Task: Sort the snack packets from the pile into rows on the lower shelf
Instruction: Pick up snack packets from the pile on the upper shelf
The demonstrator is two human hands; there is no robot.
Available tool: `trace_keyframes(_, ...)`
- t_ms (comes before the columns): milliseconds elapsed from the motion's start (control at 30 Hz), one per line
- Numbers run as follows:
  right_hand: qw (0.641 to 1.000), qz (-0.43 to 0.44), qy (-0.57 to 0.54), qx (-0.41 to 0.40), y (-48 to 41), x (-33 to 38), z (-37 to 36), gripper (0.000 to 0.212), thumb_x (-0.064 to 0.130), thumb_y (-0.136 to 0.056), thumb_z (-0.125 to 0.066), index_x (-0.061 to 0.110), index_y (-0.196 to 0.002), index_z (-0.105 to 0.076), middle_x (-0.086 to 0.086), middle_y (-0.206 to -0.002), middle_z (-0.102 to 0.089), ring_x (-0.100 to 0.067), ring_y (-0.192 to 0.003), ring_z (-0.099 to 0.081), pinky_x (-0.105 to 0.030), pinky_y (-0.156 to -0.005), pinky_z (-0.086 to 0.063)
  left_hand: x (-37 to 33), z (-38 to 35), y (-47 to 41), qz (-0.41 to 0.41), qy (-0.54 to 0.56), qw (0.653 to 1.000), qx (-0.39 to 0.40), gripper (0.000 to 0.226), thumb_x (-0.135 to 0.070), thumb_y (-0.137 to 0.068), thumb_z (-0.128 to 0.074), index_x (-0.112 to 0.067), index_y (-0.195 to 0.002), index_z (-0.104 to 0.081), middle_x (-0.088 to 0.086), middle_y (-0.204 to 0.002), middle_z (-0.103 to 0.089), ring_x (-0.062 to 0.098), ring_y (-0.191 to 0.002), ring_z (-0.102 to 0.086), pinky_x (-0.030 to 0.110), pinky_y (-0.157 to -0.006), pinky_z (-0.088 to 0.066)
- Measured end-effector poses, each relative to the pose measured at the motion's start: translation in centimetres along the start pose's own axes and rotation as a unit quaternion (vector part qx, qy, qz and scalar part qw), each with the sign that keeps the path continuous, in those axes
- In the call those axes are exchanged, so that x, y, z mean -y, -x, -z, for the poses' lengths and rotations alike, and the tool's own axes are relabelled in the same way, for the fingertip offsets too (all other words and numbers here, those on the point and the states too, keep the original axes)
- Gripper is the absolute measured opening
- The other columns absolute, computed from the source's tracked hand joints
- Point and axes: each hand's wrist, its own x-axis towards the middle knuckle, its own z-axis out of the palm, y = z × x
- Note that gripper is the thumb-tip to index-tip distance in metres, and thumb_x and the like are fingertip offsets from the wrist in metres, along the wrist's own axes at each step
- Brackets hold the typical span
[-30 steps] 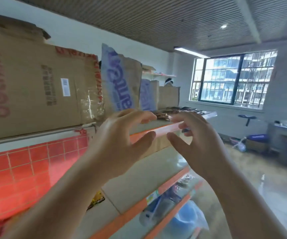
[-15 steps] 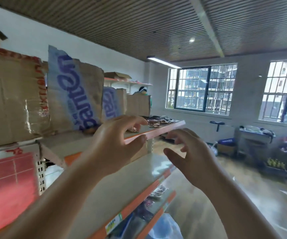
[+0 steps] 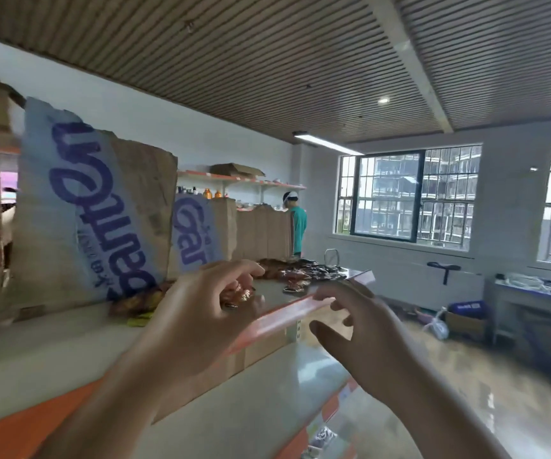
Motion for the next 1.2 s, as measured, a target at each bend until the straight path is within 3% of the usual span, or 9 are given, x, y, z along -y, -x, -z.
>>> trace_keyframes(100, 1.000, 0.010, -0.017, 0.003, -2.8, -2.7, -0.9, 0.036, 0.057, -0.078, -0.057, 0.048, -0.113, -0.056, 0.032, -0.118, -0.055, 0.005, -0.108, -0.056, -0.009, -0.077, -0.044, 1.1, -1.1, -2.4, 0.018, 0.010, 1.000, -0.009, 0.039, -0.071, -0.079, -0.052, -0.073, -0.118, -0.050, -0.046, -0.118, -0.055, -0.022, -0.112, -0.049, 0.014, -0.084, -0.044)
trace_keyframes(233, 0.999, 0.012, -0.040, 0.002, -5.6, -5.9, -2.0, 0.036, 0.059, -0.077, -0.055, 0.046, -0.111, -0.056, 0.029, -0.116, -0.056, 0.002, -0.106, -0.057, -0.019, -0.080, -0.050, 2.2, -2.7, -4.8, 0.037, 0.005, 0.999, 0.001, 0.032, -0.059, -0.082, -0.059, -0.070, -0.112, -0.054, -0.043, -0.112, -0.059, -0.022, -0.110, -0.049, 0.015, -0.086, -0.044)
trace_keyframes(367, 0.997, 0.020, -0.076, 0.008, -8.1, -8.1, -4.0, 0.031, 0.046, -0.084, -0.068, 0.041, -0.113, -0.060, 0.026, -0.114, -0.057, 0.001, -0.107, -0.056, -0.014, -0.081, -0.047, 3.5, -3.4, -6.1, 0.037, -0.037, 0.999, 0.013, 0.032, -0.058, -0.085, -0.060, -0.068, -0.115, -0.055, -0.044, -0.117, -0.056, -0.020, -0.112, -0.049, 0.012, -0.084, -0.040)
trace_keyframes(533, 0.991, 0.043, -0.122, 0.044, -11.5, -10.4, -8.3, 0.038, 0.060, -0.078, -0.056, 0.046, -0.113, -0.056, 0.027, -0.111, -0.056, 0.002, -0.104, -0.056, -0.023, -0.084, -0.051, 6.6, -3.5, -7.4, 0.083, -0.079, 0.993, 0.005, 0.032, -0.051, -0.086, -0.067, -0.074, -0.105, -0.055, -0.045, -0.115, -0.056, -0.020, -0.111, -0.051, 0.009, -0.081, -0.040)
trace_keyframes(667, 0.985, 0.057, -0.140, 0.082, -15.5, -13.1, -11.0, 0.040, 0.065, -0.079, -0.057, 0.049, -0.115, -0.055, 0.037, -0.110, -0.053, 0.012, -0.104, -0.052, -0.012, -0.079, -0.043, 8.8, -4.1, -8.2, 0.132, -0.133, 0.982, 0.011, 0.025, -0.057, -0.087, -0.064, -0.069, -0.107, -0.056, -0.042, -0.112, -0.058, -0.018, -0.109, -0.051, 0.016, -0.081, -0.043)
trace_keyframes(800, 0.973, 0.082, -0.163, 0.144, -20.4, -16.0, -13.7, 0.029, 0.059, -0.080, -0.065, 0.050, -0.106, -0.057, 0.035, -0.107, -0.057, 0.013, -0.093, -0.057, -0.010, -0.065, -0.048, 9.6, -5.5, -10.2, 0.187, -0.205, 0.960, 0.042, 0.029, -0.068, -0.084, -0.060, -0.066, -0.112, -0.056, -0.036, -0.107, -0.060, -0.018, -0.102, -0.052, 0.020, -0.080, -0.048)
trace_keyframes(933, 0.953, 0.122, -0.165, 0.221, -25.0, -18.4, -16.4, 0.024, 0.045, -0.086, -0.075, 0.049, -0.102, -0.057, 0.022, -0.107, -0.063, 0.000, -0.087, -0.065, -0.031, -0.076, -0.059, 10.0, -7.6, -13.1, 0.257, -0.242, 0.933, 0.071, 0.023, -0.069, -0.083, -0.064, -0.074, -0.102, -0.051, -0.036, -0.104, -0.060, -0.018, -0.094, -0.056, 0.018, -0.074, -0.050)
trace_keyframes(1033, 0.917, 0.156, -0.142, 0.339, -28.4, -19.2, -18.2, 0.020, 0.039, -0.090, -0.072, 0.045, -0.103, -0.059, 0.016, -0.110, -0.063, -0.009, -0.081, -0.066, -0.025, -0.065, -0.057, 10.9, -9.4, -15.7, 0.311, -0.271, 0.907, 0.085, 0.028, -0.069, -0.084, -0.066, -0.066, -0.110, -0.056, -0.035, -0.101, -0.061, -0.011, -0.091, -0.060, 0.020, -0.076, -0.051)
trace_keyframes(1200, 0.851, 0.271, -0.044, 0.447, -33.4, -17.9, -19.8, 0.027, 0.047, -0.090, -0.067, 0.037, -0.115, -0.063, 0.012, -0.114, -0.061, -0.012, -0.099, -0.060, -0.031, -0.082, -0.052, 12.5, -10.8, -19.3, 0.408, -0.287, 0.836, 0.227, 0.032, -0.049, -0.093, -0.066, -0.055, -0.124, -0.062, -0.028, -0.114, -0.064, -0.004, -0.099, -0.059, 0.021, -0.079, -0.047)
